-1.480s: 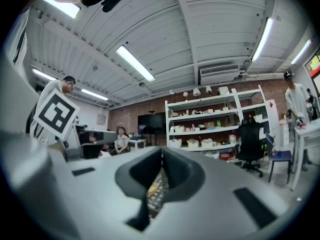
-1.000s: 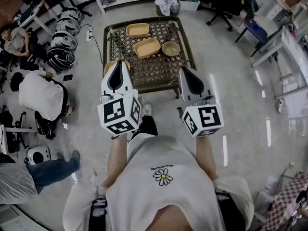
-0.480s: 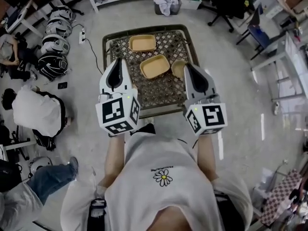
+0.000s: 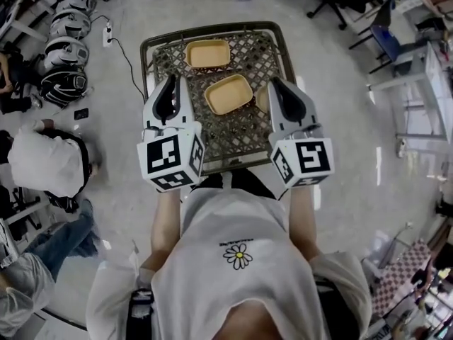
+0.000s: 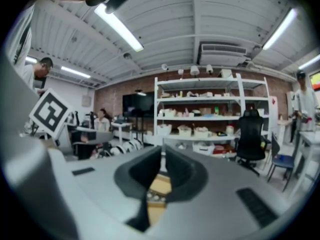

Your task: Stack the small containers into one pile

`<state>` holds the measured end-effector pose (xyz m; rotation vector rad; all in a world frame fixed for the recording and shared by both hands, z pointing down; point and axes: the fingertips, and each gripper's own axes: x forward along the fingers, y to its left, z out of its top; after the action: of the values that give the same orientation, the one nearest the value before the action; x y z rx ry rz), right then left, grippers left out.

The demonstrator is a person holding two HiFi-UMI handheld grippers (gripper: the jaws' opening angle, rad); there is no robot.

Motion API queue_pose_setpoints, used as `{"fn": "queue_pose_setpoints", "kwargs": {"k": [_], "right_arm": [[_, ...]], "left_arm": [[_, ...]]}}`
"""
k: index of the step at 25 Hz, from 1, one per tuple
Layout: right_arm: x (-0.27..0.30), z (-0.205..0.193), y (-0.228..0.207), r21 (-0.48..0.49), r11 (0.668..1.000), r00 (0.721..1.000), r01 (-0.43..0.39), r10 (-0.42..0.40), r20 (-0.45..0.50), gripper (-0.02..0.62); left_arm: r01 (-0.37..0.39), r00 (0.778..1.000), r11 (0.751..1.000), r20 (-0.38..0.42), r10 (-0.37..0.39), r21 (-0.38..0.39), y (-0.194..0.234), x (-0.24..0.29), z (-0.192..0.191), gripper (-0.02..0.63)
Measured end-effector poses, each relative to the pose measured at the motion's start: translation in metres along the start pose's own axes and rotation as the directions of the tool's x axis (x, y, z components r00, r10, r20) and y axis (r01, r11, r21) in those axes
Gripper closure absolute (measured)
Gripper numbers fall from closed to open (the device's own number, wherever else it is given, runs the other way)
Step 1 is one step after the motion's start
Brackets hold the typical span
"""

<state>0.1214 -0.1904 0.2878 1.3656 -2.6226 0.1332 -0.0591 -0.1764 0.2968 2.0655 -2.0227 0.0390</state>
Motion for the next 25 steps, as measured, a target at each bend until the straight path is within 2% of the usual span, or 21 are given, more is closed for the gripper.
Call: {"fn": "queue_pose_setpoints", "kwargs": {"k": [8, 12, 13, 15, 18, 20, 22, 25], "right_arm": [[0.029, -0.025, -0.021, 0.014, 0.998, 0.996, -0.055, 0.056, -0.074, 0.561], [0.047, -0.041, -0.031, 0.040, 0.995, 0.984, -0.094, 0.099, -0.150, 0.557], [0.053, -0.048, -0.031, 0.056, 0.992, 0.976, -0.116, 0.124, -0.178, 0.533], [0.066, -0.063, -0.032, 0.105, 0.981, 0.956, -0.163, 0.184, -0.230, 0.472], [0.085, -0.089, -0.037, 0.173, 0.965, 0.921, -0.198, 0.243, -0.303, 0.465], [0.097, -0.111, -0.040, 0.213, 0.955, 0.890, -0.204, 0.272, -0.367, 0.457], [0.109, -0.136, -0.043, 0.257, 0.946, 0.846, -0.199, 0.298, -0.441, 0.457], [0.125, -0.181, -0.044, 0.334, 0.923, 0.754, -0.188, 0.354, -0.554, 0.457]], "left_arm": [[-0.011, 0.998, 1.000, -0.068, 0.009, -0.022, -0.011, 0.027, -0.024, 0.522], [-0.041, 0.993, 0.996, -0.118, 0.032, -0.076, -0.005, 0.041, -0.041, 0.520], [-0.049, 0.990, 0.996, -0.138, 0.038, -0.079, -0.002, 0.046, -0.048, 0.516], [-0.060, 0.979, 0.995, -0.200, 0.044, -0.078, 0.003, 0.056, -0.068, 0.468], [-0.077, 0.950, 0.993, -0.310, 0.046, -0.089, 0.009, 0.070, -0.108, 0.454], [-0.098, 0.922, 0.989, -0.384, 0.048, -0.112, 0.012, 0.077, -0.138, 0.455], [-0.134, 0.883, 0.981, -0.465, 0.056, -0.137, 0.016, 0.082, -0.171, 0.457], [-0.209, 0.807, 0.961, -0.588, 0.064, -0.183, 0.021, 0.085, -0.221, 0.462]]}}
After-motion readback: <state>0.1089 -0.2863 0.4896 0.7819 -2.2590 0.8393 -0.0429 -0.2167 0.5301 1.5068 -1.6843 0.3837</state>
